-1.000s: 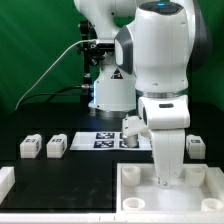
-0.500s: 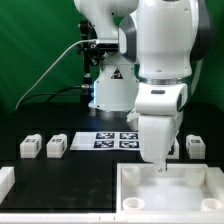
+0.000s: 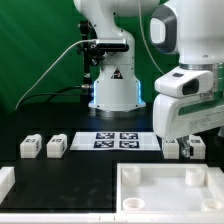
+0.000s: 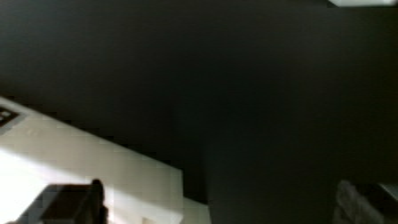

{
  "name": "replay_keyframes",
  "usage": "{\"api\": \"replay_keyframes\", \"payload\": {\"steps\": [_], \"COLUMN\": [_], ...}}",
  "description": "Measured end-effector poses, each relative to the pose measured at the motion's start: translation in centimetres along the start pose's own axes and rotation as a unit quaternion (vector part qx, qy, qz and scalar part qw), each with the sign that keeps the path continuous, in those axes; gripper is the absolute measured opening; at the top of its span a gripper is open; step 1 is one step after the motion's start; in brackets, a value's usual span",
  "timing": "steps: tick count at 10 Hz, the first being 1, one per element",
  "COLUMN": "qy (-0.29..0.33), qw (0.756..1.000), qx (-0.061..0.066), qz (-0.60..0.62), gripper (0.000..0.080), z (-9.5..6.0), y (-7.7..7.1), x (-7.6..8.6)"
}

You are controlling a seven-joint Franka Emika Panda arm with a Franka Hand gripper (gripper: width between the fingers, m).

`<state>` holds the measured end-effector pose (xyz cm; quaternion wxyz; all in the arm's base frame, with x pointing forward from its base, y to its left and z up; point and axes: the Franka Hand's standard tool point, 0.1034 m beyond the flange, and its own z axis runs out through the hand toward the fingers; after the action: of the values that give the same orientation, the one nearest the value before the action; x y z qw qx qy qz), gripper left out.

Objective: Assemble one leg

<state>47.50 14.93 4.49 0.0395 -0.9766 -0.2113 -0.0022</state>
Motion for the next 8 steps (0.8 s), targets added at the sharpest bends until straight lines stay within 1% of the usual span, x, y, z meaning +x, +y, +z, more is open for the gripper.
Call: {"api": "replay_keyframes", "payload": {"steps": [1, 2, 3, 4, 5, 6, 7, 8], "qy": [0.0, -0.023, -0.036, -0.083, -0.16, -0.223, -0.271, -0.304], "qw": [0.995, 0.997, 0.992, 0.986, 0.976, 0.962, 0.948, 0.938], "qx": [0.007, 0.009, 0.018, 0.021, 0.026, 0.032, 0.043, 0.049], "qz": [0.096, 0.077, 0.119, 0.14, 0.146, 0.156, 0.161, 0.16], "gripper": [0.0649, 0.0649, 0.0649, 0.0649, 0.0649, 0.0649, 0.0649, 0.0649], "z": [0.0, 0.1, 0.4, 0.4, 0.0, -0.2, 0.1, 0.2], "y": [-0.1, -0.3, -0.5, -1.3, -2.1, -2.4, -2.4, -2.4], "x": [0.0, -0.4, -1.1, -2.8, -4.5, -5.0, -4.9, -4.6]}}
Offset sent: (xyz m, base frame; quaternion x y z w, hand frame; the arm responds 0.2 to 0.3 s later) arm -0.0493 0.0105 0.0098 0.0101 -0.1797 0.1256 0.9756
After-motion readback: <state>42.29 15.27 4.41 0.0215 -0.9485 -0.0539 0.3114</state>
